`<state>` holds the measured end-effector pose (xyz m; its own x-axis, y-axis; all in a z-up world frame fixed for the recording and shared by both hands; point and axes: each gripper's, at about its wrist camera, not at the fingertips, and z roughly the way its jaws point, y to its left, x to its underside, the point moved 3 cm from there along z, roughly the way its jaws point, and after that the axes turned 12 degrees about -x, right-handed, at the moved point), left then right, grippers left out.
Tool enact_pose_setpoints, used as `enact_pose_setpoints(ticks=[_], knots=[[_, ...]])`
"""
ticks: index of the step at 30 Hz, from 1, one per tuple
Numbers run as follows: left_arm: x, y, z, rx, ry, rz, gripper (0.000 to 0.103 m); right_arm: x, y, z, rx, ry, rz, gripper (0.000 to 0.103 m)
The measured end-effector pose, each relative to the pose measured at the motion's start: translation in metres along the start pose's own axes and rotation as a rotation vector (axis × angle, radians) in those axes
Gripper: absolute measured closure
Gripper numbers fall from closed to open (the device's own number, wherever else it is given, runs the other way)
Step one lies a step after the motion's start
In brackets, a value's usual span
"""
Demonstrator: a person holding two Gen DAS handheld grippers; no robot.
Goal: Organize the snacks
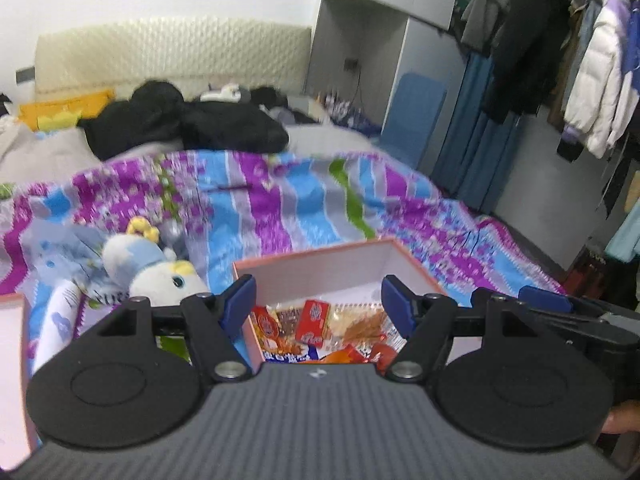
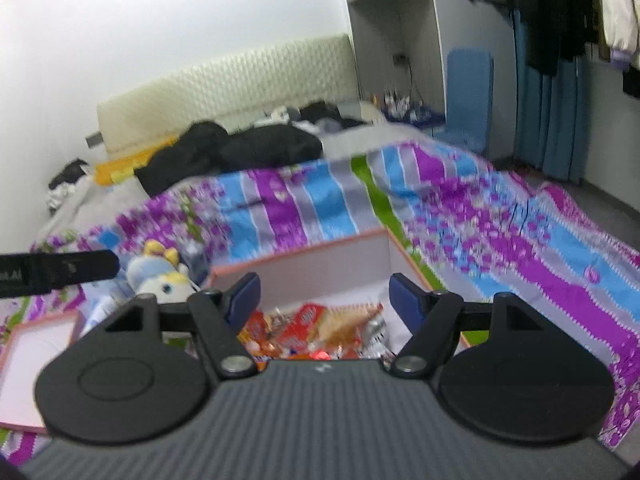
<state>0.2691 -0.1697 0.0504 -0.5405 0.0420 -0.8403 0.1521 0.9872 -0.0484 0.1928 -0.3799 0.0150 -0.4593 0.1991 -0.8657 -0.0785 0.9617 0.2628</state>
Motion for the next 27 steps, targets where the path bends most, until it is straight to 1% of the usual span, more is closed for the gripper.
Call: enact_pose_setpoints(ticks=[7, 12, 14, 21, 27], knots=[[0.001, 0.01, -0.069, 0.007, -0.068, -0.015, 0.029, -0.006, 0.024, -0.048, -0.026, -0.072, -0.019, 0.03], [0.013, 0.015, -0.105, 0.006, -0.089, -0.006, 0.029, 0.003, 0.033, -0.075, -0.034, -0.097, -0.011, 0.03], [0.019, 0.017, -0.118, -0.008, -0.096, 0.004, 0.029, 0.009, 0.035, -0.084, -0.033, -0.098, -0.005, 0.03], [0.044, 0.029, -0.151, -0.032, -0.103, -0.01, 0.029, 0.03, 0.042, -0.108, -0.03, -0.088, -0.024, 0.03], [0.075, 0.033, -0.161, -0.039, -0.073, -0.02, 0.029, 0.059, 0.046, -0.113, -0.048, -0.055, -0.003, 0.03]])
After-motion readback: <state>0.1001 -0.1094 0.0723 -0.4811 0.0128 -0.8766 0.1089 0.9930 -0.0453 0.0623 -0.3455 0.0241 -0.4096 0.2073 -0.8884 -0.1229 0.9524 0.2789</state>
